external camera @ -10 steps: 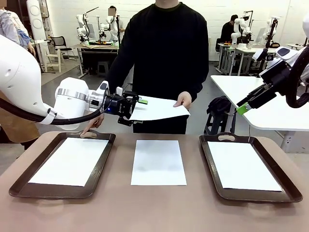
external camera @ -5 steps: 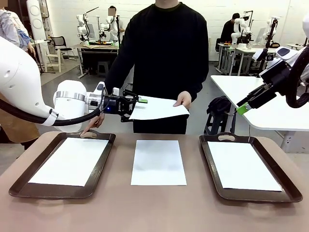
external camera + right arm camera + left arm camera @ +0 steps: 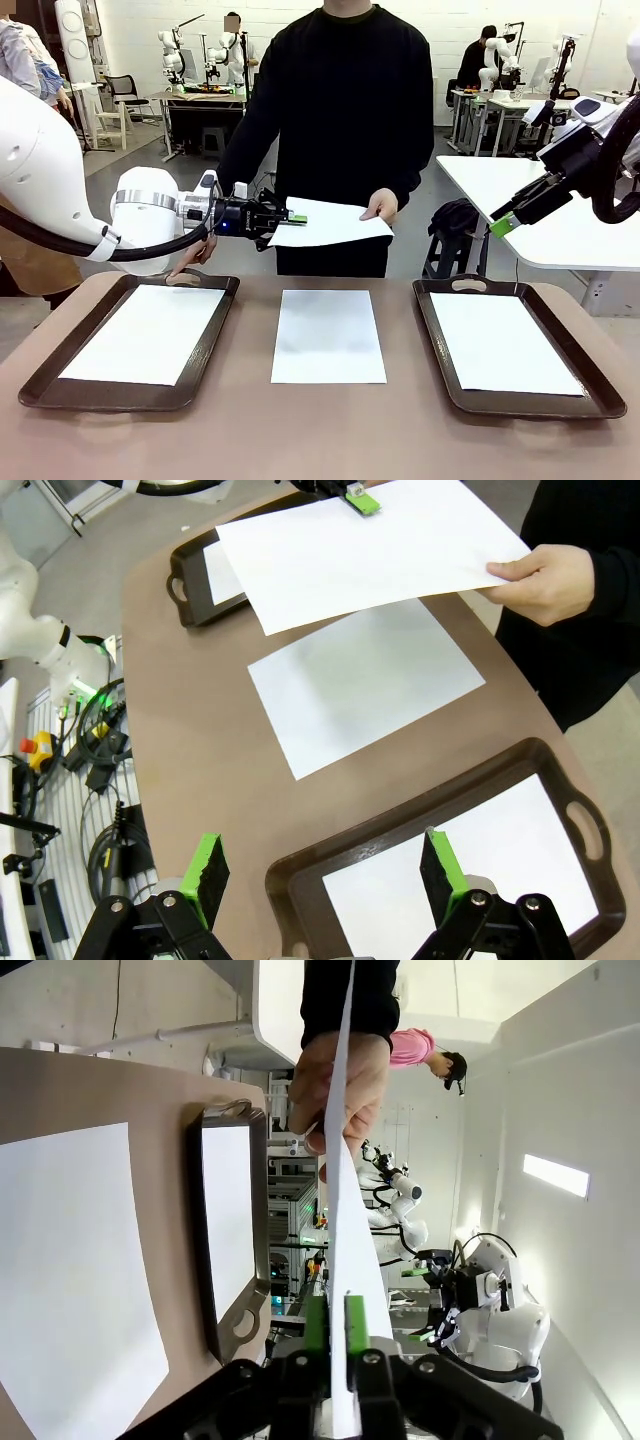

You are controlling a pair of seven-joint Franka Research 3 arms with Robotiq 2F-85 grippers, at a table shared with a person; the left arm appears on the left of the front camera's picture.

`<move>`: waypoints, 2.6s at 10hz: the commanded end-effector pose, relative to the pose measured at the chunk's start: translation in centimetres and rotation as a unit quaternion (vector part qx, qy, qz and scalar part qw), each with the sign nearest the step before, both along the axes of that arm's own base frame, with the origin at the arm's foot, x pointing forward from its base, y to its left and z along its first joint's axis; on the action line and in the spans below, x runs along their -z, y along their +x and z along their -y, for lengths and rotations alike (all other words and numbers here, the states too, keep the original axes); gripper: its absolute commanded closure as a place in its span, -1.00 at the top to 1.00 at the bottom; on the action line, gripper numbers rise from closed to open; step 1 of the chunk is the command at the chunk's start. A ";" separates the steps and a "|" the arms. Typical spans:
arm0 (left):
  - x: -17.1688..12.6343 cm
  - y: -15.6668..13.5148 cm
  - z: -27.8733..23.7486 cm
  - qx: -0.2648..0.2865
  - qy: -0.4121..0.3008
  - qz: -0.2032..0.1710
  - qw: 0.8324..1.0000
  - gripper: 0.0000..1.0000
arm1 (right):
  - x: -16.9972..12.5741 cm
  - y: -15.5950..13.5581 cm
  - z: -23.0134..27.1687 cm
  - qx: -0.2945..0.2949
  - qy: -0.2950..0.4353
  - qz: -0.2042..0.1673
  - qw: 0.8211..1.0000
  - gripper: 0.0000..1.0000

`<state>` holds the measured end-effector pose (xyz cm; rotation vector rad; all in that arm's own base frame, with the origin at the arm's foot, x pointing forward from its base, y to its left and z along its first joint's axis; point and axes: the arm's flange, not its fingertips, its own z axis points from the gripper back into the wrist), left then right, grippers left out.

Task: Sort the A4 documents.
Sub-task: Receive the A4 Paper, then place the A4 Paper in the designated Handle tray.

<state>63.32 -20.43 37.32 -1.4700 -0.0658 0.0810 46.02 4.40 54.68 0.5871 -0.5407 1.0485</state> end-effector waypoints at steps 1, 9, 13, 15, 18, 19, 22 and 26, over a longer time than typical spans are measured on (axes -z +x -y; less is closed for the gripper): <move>-0.2 -0.6 -0.1 -0.006 -0.016 -0.003 1.000 -1.00 | 0.0 0.0 0.0 -0.002 0.001 -0.001 1.000 1.00; 0.2 -0.2 0.0 -0.001 -0.006 -0.004 1.000 -1.00 | 0.0 0.0 0.0 -0.002 0.001 -0.001 1.000 1.00; 0.2 -0.2 0.0 -0.001 -0.006 -0.004 1.000 -1.00 | 0.0 0.0 0.0 -0.002 0.001 -0.001 1.000 1.00; 0.2 -0.2 0.0 -0.001 -0.006 -0.004 1.000 -1.00 | 0.0 0.0 0.0 -0.002 0.001 -0.001 1.000 1.00; 0.2 -0.2 0.0 -0.001 -0.006 -0.004 1.000 -1.00 | 0.0 0.0 0.0 -0.002 0.001 -0.001 1.000 1.00; 0.2 -0.2 0.0 -0.001 -0.006 -0.004 1.000 -1.00 | 0.0 0.0 0.0 -0.002 0.001 -0.001 1.000 1.00; -1.4 -0.7 -1.2 0.028 0.030 0.022 0.999 -0.98 | 0.0 0.0 0.0 -0.002 0.001 -0.001 1.000 1.00; -4.2 -2.7 -8.6 0.028 0.069 0.042 0.996 -0.98 | 0.0 0.0 0.0 -0.002 0.001 -0.001 1.000 1.00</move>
